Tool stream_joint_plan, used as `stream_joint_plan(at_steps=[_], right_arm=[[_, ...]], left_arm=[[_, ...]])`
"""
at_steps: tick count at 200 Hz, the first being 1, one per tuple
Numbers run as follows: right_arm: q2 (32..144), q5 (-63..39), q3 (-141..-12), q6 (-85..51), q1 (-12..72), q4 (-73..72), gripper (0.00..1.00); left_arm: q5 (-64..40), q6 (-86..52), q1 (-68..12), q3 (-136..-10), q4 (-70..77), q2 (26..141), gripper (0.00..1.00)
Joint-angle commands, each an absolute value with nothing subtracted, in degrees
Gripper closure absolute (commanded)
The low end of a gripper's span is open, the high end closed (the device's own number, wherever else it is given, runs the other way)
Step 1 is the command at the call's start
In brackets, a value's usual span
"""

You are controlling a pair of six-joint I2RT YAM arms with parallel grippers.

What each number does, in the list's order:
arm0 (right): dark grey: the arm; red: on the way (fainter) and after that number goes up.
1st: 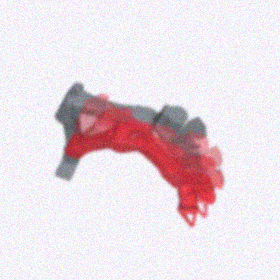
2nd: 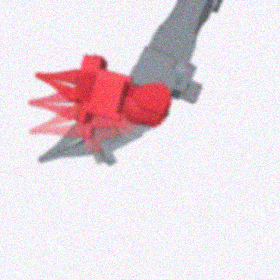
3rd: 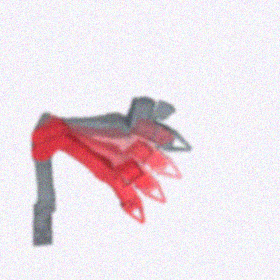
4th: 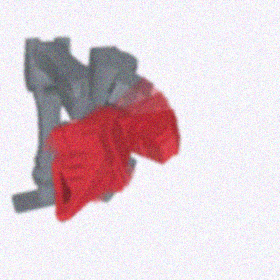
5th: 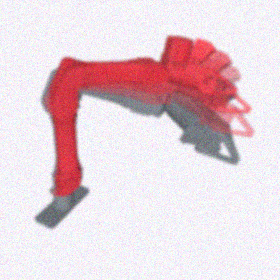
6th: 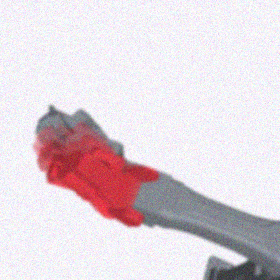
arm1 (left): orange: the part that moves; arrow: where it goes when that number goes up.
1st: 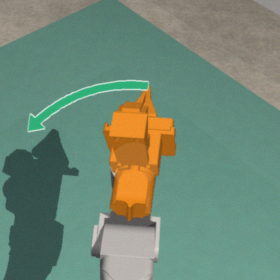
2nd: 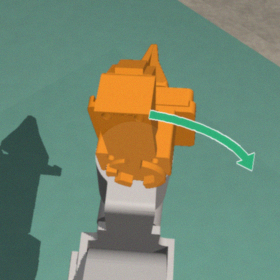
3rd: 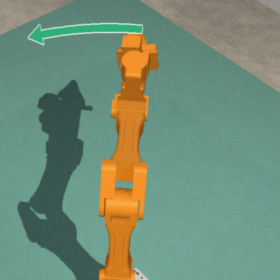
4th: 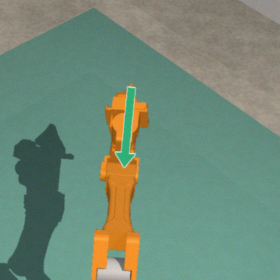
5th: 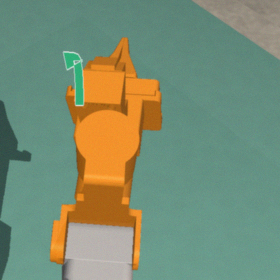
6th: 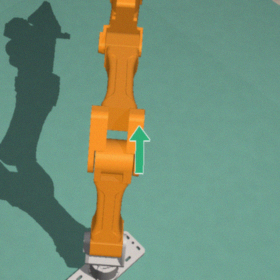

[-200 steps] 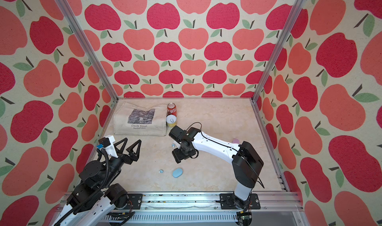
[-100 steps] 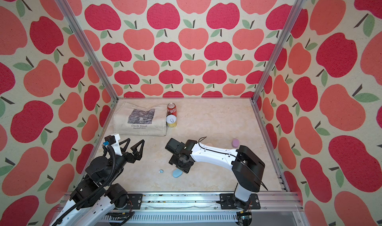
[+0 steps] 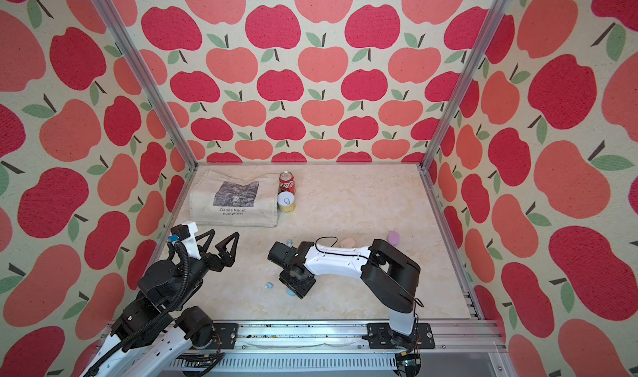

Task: Insert wireless bluetooth earbuds into charging case
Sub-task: Pick up the charging case from the bottom-center of the table.

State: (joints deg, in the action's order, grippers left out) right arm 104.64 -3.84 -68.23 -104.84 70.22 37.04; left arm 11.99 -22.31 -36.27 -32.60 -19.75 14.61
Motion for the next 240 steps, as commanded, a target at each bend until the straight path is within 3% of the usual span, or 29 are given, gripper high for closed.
stream_joint_plan(at_steps=[1, 61, 88, 111, 148, 171, 191, 240], right_arm=[[105.8, -5.3, -67.8, -105.8, 69.9, 36.6, 0.53], [106.2, -7.3, -68.6, -99.8, 66.7, 37.2, 0.78], [102.8, -2.9, -72.6, -85.7, 63.7, 42.7, 0.83], [98.2, 3.3, -76.4, -66.1, 61.4, 47.2, 0.84], [85.7, -4.4, -70.8, -35.3, 56.1, 42.3, 0.91], [77.3, -5.6, -66.2, -19.1, 53.7, 41.9, 0.9], [72.4, -5.4, -63.5, -8.9, 53.1, 42.4, 0.9], [65.1, -6.4, -58.8, 4.6, 53.1, 38.2, 0.87]], left_arm=[[11.3, -20.7, -36.1, -34.4, -21.5, 14.2, 0.01], [10.3, -20.8, -36.0, -35.5, -21.7, 16.0, 0.01], [9.8, -24.8, -36.0, -37.4, -23.3, 18.2, 0.01], [5.8, -29.2, -35.4, -40.9, -25.9, 23.2, 0.01], [-9.1, -31.5, -31.6, -46.4, -25.3, 35.1, 0.01], [-27.9, -35.2, -23.2, -49.3, -22.6, 44.6, 0.0], [-43.7, -38.6, -18.1, -52.2, -20.1, 53.6, 0.07], [-53.3, -35.5, -21.9, -57.7, -19.5, 63.4, 0.08]])
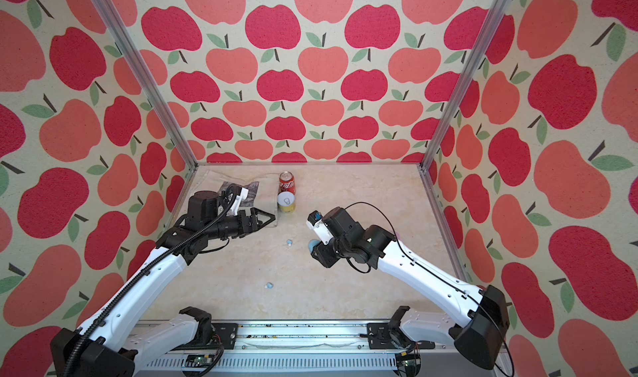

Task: Insert wireless bluetooth earbuds into charging case
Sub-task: Pick up the charging case from the bottom-center of the table, then pass the charging case.

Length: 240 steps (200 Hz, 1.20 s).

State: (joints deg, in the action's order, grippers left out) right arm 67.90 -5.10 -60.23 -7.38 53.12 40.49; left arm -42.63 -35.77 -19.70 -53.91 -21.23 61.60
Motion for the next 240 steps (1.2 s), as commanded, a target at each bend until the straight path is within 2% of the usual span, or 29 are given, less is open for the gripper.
stream_joint_plan(at_steps=[1, 25, 48, 129, 188, 240], right_arm=[[65.0, -6.5, -58.7, 4.8, 53.1, 38.2, 0.87], [63.2, -7.9, -59.1, 6.6, 53.1, 36.8, 0.87], [63.0, -9.4, -60.4, 6.7, 53.0, 36.5, 0.88], [65.6, -9.4, -65.7, 4.9, 54.0, 35.7, 0.9], [67.3, -7.3, -67.2, 4.9, 55.2, 35.8, 0.9], [68.1, -5.6, -67.6, 4.1, 55.3, 35.0, 0.91]], left_arm=[[-53.3, -35.4, -22.0, -57.7, -19.6, 63.6, 0.08], [-53.1, -32.0, -27.4, -58.5, -20.3, 65.4, 0.08], [-52.5, -33.2, -30.3, -54.8, -14.8, 65.5, 0.09], [-53.0, -35.4, -32.3, -55.0, -12.2, 68.8, 0.19], [-53.7, -36.5, -33.9, -56.7, -11.4, 71.9, 0.23], [-55.3, -36.9, -34.6, -57.4, -10.9, 73.7, 0.33]])
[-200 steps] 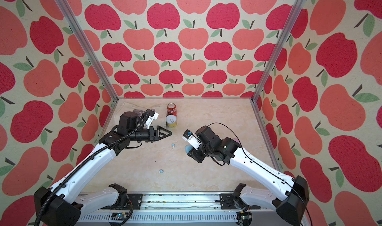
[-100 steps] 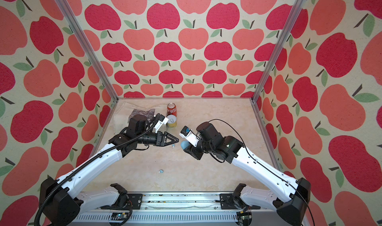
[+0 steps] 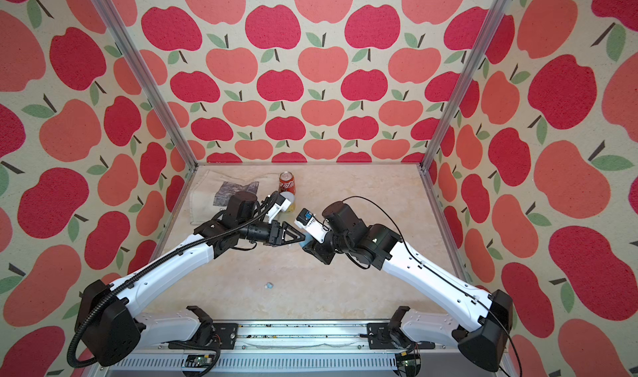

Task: Insert wireless bluetooth earbuds into charging case
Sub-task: Pass the charging case.

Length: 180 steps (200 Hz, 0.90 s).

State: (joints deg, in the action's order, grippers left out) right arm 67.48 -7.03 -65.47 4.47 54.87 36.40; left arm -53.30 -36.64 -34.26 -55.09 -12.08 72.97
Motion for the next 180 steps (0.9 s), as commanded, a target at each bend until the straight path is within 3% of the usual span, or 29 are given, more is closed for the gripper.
stream_joint_plan(at_steps=[1, 96, 122, 150, 180], right_arm=[[68.1, -5.5, -67.7, 4.0, 55.3, 35.0, 0.91], [68.7, -2.9, -66.8, 1.0, 55.2, 31.6, 0.89], [68.4, -4.1, -65.8, -0.5, 54.6, 30.0, 0.74], [66.9, -11.3, -63.6, -3.5, 51.5, 26.7, 0.45], [63.9, -19.5, -59.0, -7.2, 47.6, 19.0, 0.32]], left_arm=[[-55.3, -36.9, -34.6, -57.5, -10.9, 73.7, 0.33], [-57.3, -37.6, -35.0, -58.5, -11.1, 76.8, 0.72], [-57.6, -37.8, -34.6, -58.6, -11.5, 77.4, 0.84], [-59.2, -41.9, -32.5, -57.5, -9.2, 77.5, 0.89], [-61.7, -46.9, -29.8, -56.0, -5.5, 76.3, 0.9]])
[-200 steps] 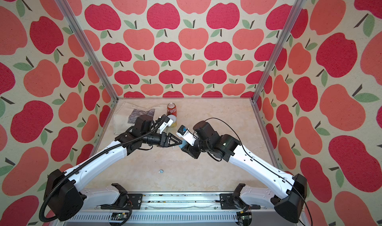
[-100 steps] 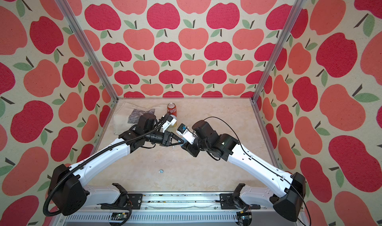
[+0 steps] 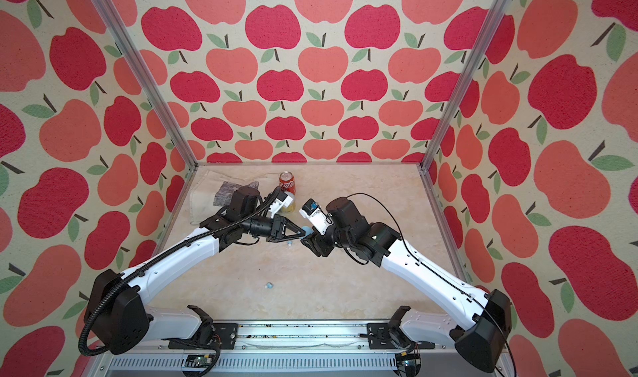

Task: Insert wireless bluetooth earbuds into charging case
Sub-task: Pass the charging case.

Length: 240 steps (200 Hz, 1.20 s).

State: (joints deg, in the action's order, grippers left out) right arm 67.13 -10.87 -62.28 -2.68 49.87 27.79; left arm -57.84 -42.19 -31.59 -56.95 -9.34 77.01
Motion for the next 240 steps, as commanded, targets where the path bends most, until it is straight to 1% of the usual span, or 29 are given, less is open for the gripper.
stream_joint_plan(at_steps=[1, 22, 49, 116, 155, 191, 201, 206, 218, 226, 240], right_arm=[[63.8, -19.7, -58.8, -7.3, 47.5, 18.7, 0.32], [63.1, -23.1, -56.4, -9.3, 46.5, 14.1, 0.32], [64.1, -25.0, -56.1, -9.6, 46.3, 12.8, 0.34], [66.4, -24.5, -56.5, -8.8, 46.4, 13.4, 0.38], [66.1, -22.9, -56.6, -8.5, 46.4, 13.7, 0.53], [66.3, -22.5, -57.1, -8.6, 46.4, 14.3, 0.76], [66.4, -22.6, -57.4, -8.6, 46.4, 14.5, 0.83], [66.4, -22.6, -57.5, -8.5, 46.4, 14.8, 0.86], [66.3, -22.5, -58.0, -8.4, 46.4, 15.3, 0.88], [66.2, -22.6, -58.5, -8.1, 46.3, 15.9, 0.89], [66.1, -23.4, -59.8, -7.3, 46.0, 17.5, 0.92]], left_arm=[[-61.8, -47.0, -29.8, -56.0, -5.4, 76.2, 0.9], [-63.6, -48.3, -28.9, -56.1, -5.2, 75.7, 0.91], [-64.8, -48.7, -28.3, -56.4, -5.9, 75.2, 0.91], [-64.6, -48.2, -28.3, -56.2, -7.0, 74.3, 0.91], [-64.7, -47.9, -28.2, -56.2, -7.4, 74.5, 0.91], [-64.4, -48.0, -28.3, -56.2, -7.2, 74.7, 0.9], [-64.2, -48.1, -28.2, -56.0, -7.0, 74.8, 0.86], [-64.0, -48.2, -28.2, -56.1, -6.9, 74.8, 0.8], [-63.7, -48.1, -28.2, -56.1, -6.5, 74.7, 0.7], [-63.4, -47.8, -28.1, -56.0, -6.3, 74.5, 0.62], [-62.9, -46.1, -27.8, -56.2, -5.4, 73.3, 0.54]])
